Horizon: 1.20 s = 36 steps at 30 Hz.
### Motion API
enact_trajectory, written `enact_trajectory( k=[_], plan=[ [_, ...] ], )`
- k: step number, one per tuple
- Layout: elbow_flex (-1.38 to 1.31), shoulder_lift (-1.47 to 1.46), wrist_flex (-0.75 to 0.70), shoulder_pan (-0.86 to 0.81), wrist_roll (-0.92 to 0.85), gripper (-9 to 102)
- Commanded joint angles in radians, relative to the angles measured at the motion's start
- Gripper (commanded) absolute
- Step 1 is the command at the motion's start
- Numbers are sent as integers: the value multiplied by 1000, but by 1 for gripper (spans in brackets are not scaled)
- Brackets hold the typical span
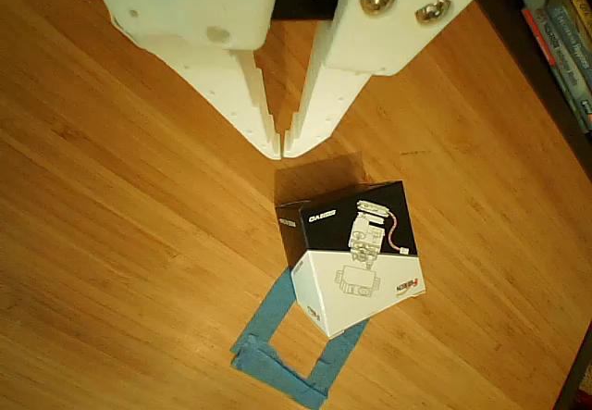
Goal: Push the box on top of the target
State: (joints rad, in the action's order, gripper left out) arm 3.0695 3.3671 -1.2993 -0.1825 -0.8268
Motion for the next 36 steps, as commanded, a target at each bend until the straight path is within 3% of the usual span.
enact_trajectory(
  k=[1, 23, 36],
  plan=[
    [-2, 11, -5, 3, -14, 0],
    [-15, 12, 38, -104, -265, 0],
    [-98, 14, -6, -147, -420, 0]
  ],
)
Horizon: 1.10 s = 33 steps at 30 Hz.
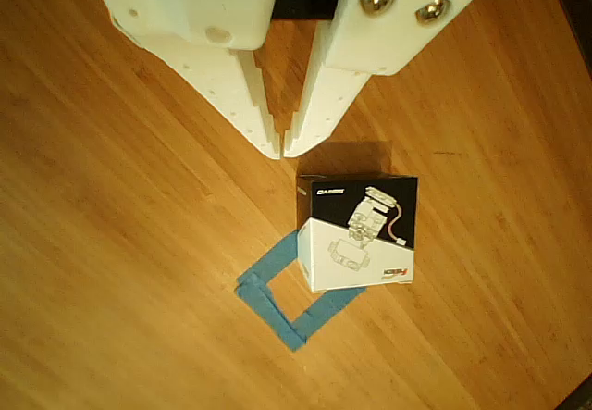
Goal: Push the box on top of the target
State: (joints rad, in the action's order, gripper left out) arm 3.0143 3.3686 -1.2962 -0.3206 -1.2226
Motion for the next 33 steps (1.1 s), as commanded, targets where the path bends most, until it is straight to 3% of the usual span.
enact_trajectory(
  k=[1, 10, 17, 25, 33],
  plan=[
    [-49, 12, -14, -9, -38, 0],
    [-112, -66, -38, -40, -160, 0],
    [-313, -448, -54, -29, -158, 0],
    [-456, -719, -57, 123, -55, 0],
    [-443, -824, 43, 301, 121, 0]
  ],
)
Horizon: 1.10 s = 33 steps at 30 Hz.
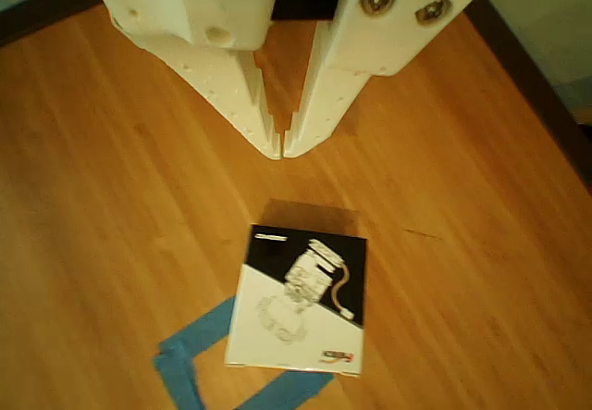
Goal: Push the box on top of the target
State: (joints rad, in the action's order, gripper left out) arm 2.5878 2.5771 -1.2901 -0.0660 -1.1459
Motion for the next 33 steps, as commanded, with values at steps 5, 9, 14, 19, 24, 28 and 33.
enact_trajectory(
  k=[5, 9, 14, 19, 24, 28, 33],
  plan=[
    [2, -94, 127, 118, 138, 0],
    [-5, -175, 204, 124, 155, 0],
    [-31, -299, 307, 118, 176, 0],
    [-52, -371, 371, 67, 186, 0],
    [-63, -397, 407, 8, 181, 0],
    [-63, -397, 425, -26, 173, 0],
    [-57, -391, 433, -55, 143, 0]
  ],
)
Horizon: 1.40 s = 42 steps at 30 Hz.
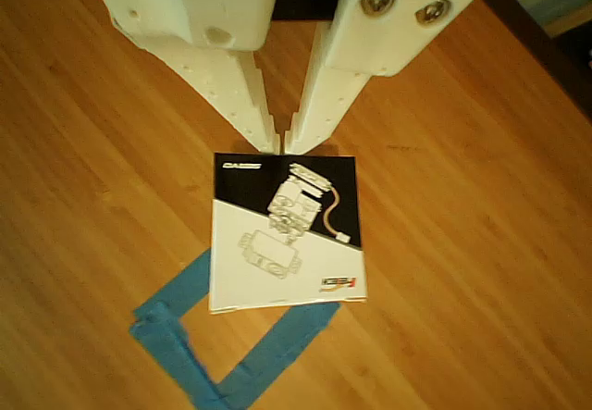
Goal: Push the box on top of the target
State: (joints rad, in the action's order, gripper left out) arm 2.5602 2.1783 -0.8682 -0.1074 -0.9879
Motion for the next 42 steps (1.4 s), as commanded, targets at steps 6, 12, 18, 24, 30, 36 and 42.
enact_trajectory(
  k=[6, 12, 18, 24, 30, 36, 42],
  plan=[
    [-21, 14, 2, -49, -67, 0],
    [-9, 15, 12, -114, -153, 0],
    [-11, -31, 54, -153, -215, 0],
    [-17, -58, 81, -101, -158, 0],
    [-32, -63, 63, -74, -132, 0],
    [-35, -41, 44, -32, -89, 0],
    [-57, -69, 64, -43, -98, 0]
  ],
)
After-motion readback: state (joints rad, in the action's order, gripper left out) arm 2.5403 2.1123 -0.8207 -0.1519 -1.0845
